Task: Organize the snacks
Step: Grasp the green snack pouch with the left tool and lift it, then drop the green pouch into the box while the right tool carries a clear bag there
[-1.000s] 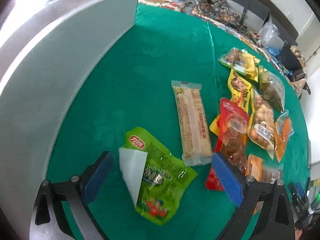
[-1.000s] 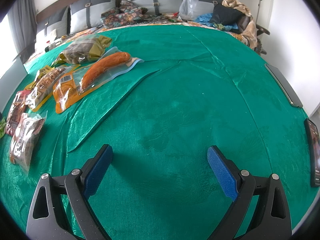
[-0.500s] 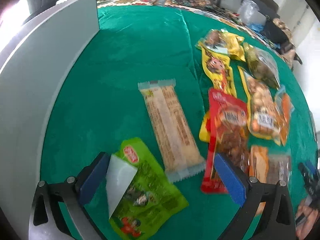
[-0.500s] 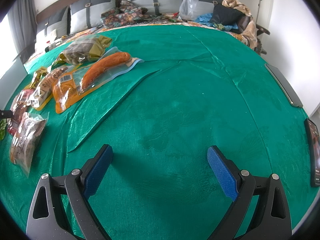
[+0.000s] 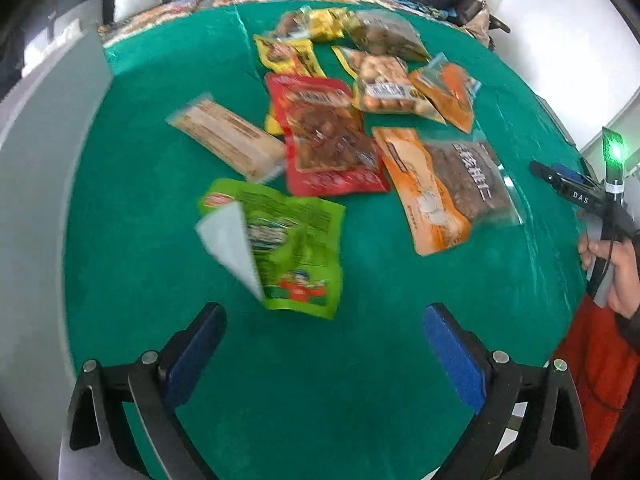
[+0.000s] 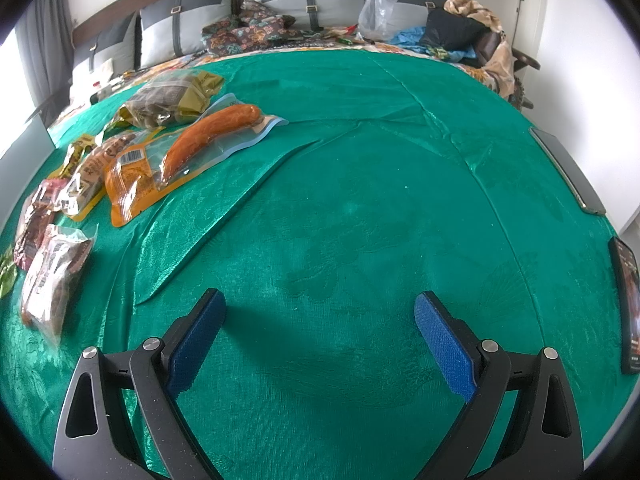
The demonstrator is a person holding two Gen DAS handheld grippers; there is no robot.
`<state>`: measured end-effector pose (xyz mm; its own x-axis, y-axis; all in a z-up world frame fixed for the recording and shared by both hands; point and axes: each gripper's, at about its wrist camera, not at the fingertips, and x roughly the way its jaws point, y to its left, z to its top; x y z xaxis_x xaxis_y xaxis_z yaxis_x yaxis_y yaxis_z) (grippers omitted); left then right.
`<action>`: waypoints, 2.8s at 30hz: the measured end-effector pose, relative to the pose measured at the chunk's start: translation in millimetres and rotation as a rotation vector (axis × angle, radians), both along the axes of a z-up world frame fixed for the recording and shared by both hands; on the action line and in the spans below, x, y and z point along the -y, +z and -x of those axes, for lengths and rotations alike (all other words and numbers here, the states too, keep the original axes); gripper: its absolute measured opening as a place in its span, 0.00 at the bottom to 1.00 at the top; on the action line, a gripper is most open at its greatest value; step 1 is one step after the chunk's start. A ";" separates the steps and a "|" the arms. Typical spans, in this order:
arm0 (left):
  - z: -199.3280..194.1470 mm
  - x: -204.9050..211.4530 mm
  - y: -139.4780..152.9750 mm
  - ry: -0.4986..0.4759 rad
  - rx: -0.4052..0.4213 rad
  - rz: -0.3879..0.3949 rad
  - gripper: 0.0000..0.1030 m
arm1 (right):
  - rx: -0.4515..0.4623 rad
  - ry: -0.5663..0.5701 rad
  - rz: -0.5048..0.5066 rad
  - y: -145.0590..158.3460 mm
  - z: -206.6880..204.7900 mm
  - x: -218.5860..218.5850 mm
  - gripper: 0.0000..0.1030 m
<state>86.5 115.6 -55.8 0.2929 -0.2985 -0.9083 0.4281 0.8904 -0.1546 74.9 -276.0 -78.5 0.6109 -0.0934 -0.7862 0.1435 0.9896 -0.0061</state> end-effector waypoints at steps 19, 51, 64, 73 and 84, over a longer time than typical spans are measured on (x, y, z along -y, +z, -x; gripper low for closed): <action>-19.5 -15.9 -12.3 0.217 0.111 -0.115 0.49 | 0.000 0.000 0.000 0.1 0.2 0.1 0.95; 72.2 -118.0 83.8 0.485 0.233 0.318 0.50 | -0.411 0.650 -0.196 57.8 -85.1 -127.6 0.27; 91.1 -231.3 116.6 0.677 0.324 0.301 0.50 | -0.328 0.387 -0.720 69.3 -72.6 -101.9 0.15; 57.0 -294.8 103.9 0.776 0.249 0.064 0.61 | -0.311 0.667 -1.043 160.7 -80.9 -275.4 0.16; 67.1 -290.1 90.3 0.890 0.329 -0.087 0.83 | -0.252 0.681 -0.778 153.3 -83.9 -429.3 0.70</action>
<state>19.4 405.7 34.5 0.6248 0.2220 -0.7485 -0.4023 0.9132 -0.0650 158.8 153.2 74.8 0.1563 0.7894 -0.5937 -0.3593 0.6053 0.7103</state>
